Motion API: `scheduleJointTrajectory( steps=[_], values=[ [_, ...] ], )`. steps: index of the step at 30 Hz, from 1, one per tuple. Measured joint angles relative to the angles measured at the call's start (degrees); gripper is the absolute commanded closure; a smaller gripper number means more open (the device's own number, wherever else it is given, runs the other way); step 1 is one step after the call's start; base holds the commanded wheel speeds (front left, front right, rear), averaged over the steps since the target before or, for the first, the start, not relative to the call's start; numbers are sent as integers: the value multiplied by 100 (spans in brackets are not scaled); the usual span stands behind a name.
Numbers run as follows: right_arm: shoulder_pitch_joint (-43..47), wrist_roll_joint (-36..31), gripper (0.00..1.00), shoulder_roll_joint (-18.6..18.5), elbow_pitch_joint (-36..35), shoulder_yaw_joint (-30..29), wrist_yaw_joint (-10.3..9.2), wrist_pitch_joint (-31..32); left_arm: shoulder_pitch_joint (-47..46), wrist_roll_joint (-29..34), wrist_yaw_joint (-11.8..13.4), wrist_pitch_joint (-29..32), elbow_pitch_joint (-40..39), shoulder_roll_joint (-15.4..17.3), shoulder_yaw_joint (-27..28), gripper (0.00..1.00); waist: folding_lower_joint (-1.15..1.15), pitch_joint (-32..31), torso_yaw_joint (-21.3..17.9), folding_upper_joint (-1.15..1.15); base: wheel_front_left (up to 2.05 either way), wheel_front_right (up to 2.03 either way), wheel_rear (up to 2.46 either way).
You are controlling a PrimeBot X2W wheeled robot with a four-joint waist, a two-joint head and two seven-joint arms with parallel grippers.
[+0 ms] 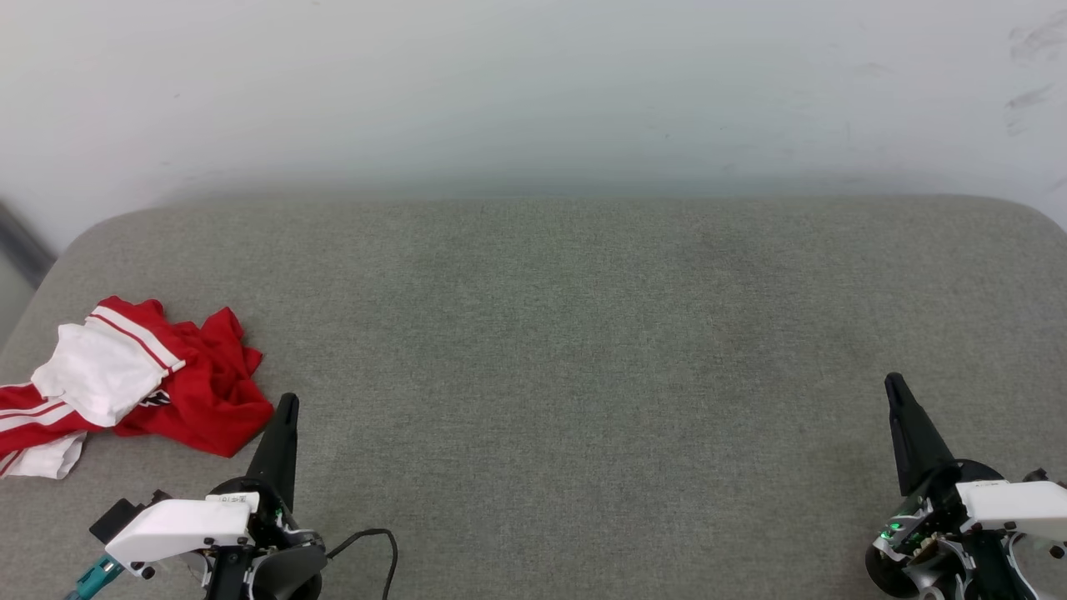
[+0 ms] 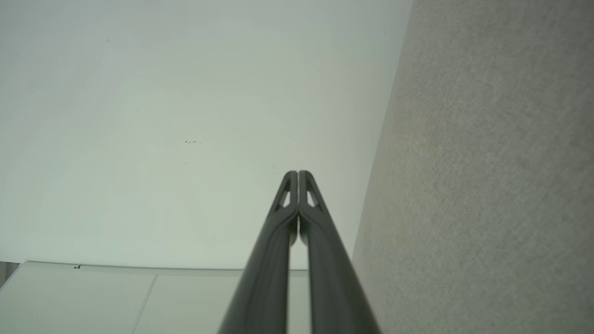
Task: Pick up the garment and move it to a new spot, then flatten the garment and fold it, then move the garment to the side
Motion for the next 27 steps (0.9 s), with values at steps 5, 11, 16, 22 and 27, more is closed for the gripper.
scheduleJointTrajectory(
  steps=[5, 11, 16, 22, 27],
  values=[
    [94, 3, 0, 4, 110, 7, 0, -1, 81, 0, 5, -10, 111, -7, -21, 0, 0, 0, 0, 0, 0, 0, 0],
    [183, 2, 0, 8, 37, 76, -1, -145, 149, 0, 8, -153, 51, -12, -186, 0, 0, 4, 0, 0, 0, 0, 0],
    [184, -25, 0, 9, -112, 154, -1, -296, 143, 25, 8, -300, -112, -12, -328, 0, 0, 9, -1, 0, 0, 0, 0],
    [187, -212, 0, 10, -290, 229, -1, -445, 131, 250, 8, -460, -300, -11, -461, 0, 0, 15, 2, 0, 0, 0, 0],
    [212, -469, 0, 11, -438, 280, -1, -567, 114, 525, 8, -580, -439, -11, -566, 0, 0, 22, 8, 0, 0, 0, 0]
  ],
)
